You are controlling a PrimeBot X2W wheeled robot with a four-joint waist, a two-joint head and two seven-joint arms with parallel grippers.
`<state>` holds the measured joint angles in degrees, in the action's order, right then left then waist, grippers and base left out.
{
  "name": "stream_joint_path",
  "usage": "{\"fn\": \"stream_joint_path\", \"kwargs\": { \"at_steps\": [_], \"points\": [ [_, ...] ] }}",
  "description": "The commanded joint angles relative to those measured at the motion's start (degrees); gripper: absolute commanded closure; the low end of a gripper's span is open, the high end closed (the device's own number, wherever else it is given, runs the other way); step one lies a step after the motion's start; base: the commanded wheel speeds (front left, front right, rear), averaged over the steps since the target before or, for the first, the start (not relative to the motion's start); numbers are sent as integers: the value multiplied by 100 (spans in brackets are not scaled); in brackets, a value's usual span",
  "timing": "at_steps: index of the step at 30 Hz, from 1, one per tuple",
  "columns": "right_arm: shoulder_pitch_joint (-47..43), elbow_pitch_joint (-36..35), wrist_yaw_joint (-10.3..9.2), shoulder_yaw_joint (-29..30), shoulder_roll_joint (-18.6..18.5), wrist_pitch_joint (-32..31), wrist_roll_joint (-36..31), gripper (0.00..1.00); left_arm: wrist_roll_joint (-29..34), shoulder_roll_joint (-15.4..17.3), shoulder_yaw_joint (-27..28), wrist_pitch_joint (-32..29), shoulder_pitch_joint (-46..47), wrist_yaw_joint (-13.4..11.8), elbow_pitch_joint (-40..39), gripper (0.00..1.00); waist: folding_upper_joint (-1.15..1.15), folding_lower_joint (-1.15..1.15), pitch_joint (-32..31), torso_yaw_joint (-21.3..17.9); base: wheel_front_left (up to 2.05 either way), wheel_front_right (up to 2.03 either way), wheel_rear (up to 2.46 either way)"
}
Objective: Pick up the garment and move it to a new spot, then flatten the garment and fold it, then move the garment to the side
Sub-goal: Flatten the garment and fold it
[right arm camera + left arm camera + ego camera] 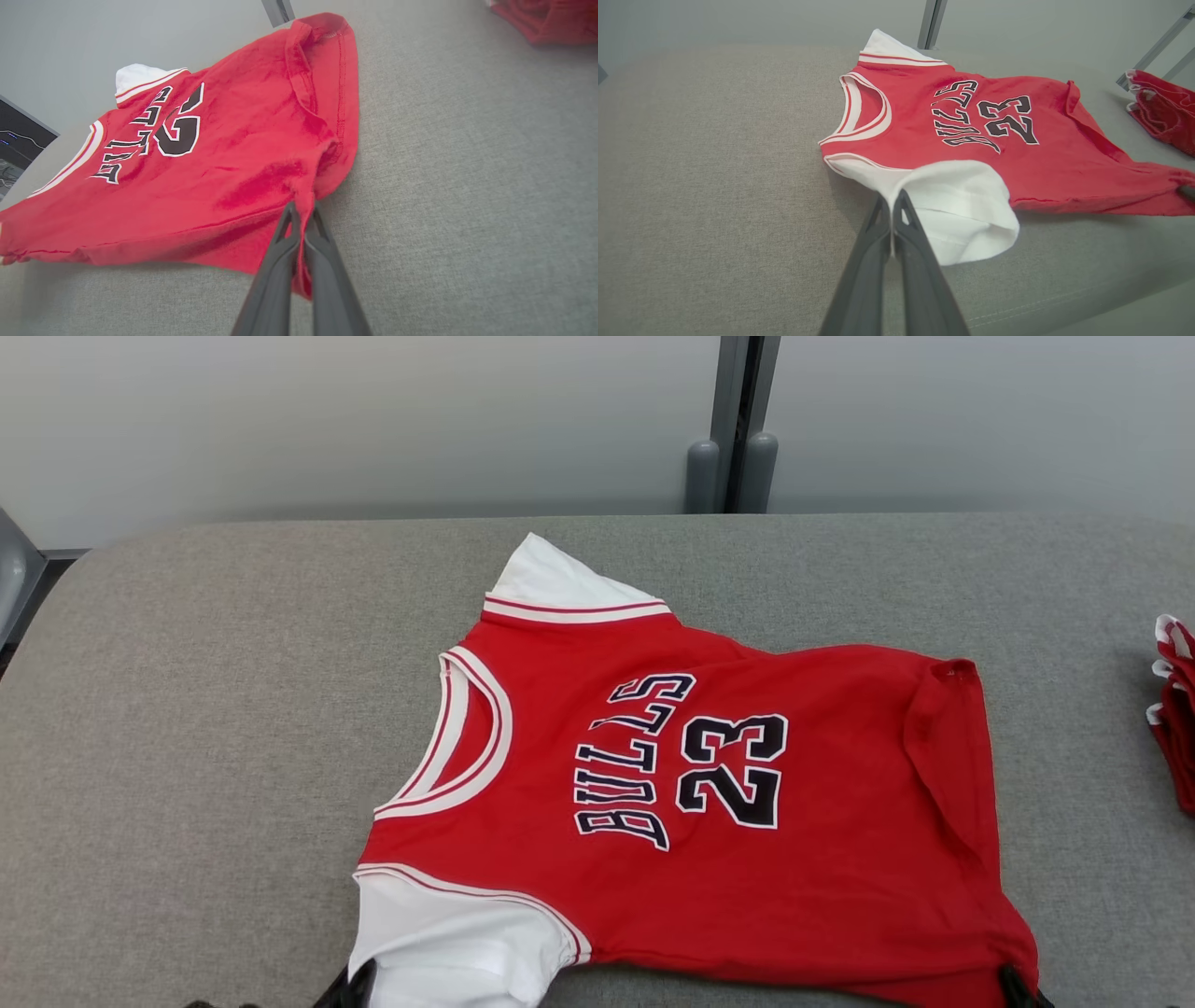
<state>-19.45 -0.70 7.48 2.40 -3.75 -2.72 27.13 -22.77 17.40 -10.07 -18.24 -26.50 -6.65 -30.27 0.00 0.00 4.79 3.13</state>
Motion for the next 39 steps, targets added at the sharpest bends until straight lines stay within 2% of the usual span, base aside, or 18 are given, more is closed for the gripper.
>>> {"fn": "stream_joint_path", "kwargs": {
  "at_steps": [1,11,21,26,32,33,34,35,36,39],
  "points": [
    [105,-116,4,21,16,-64,-71,100,37,14,20,-12,211,-28,-14,100,0,0,92,-32,0,0,0],
    [771,-312,4,62,70,-95,170,100,-174,128,274,64,1504,227,434,100,0,0,725,-231,0,0,0],
    [1785,329,4,-1,68,246,573,100,-511,104,228,107,3110,664,1686,100,0,0,1313,-494,0,0,0],
    [2157,675,4,-170,66,361,522,100,-615,60,209,217,3572,811,2317,100,0,0,1459,-548,0,0,0],
    [2540,967,4,-399,69,632,339,100,-776,-84,222,645,4040,1032,3140,100,0,0,1580,-568,0,0,0],
    [2574,981,4,-400,66,696,311,75,-773,-85,220,708,4069,1062,3247,89,0,0,1589,-571,0,0,0],
    [2588,1016,4,-412,64,738,273,53,-779,-102,249,827,4117,1060,3341,64,0,0,1596,-571,0,0,0],
    [2603,1019,4,-408,66,777,202,5,-801,-141,272,928,4164,1060,3415,16,0,0,1596,-568,0,0,0],
    [2627,997,4,-392,65,846,144,0,-778,-164,277,1043,4184,1062,3471,0,0,0,1593,-561,0,0,0],
    [2679,899,4,-353,64,1016,-90,0,-707,-302,354,1498,4208,988,3582,0,0,0,1558,-555,0,0,0]
  ]
}}
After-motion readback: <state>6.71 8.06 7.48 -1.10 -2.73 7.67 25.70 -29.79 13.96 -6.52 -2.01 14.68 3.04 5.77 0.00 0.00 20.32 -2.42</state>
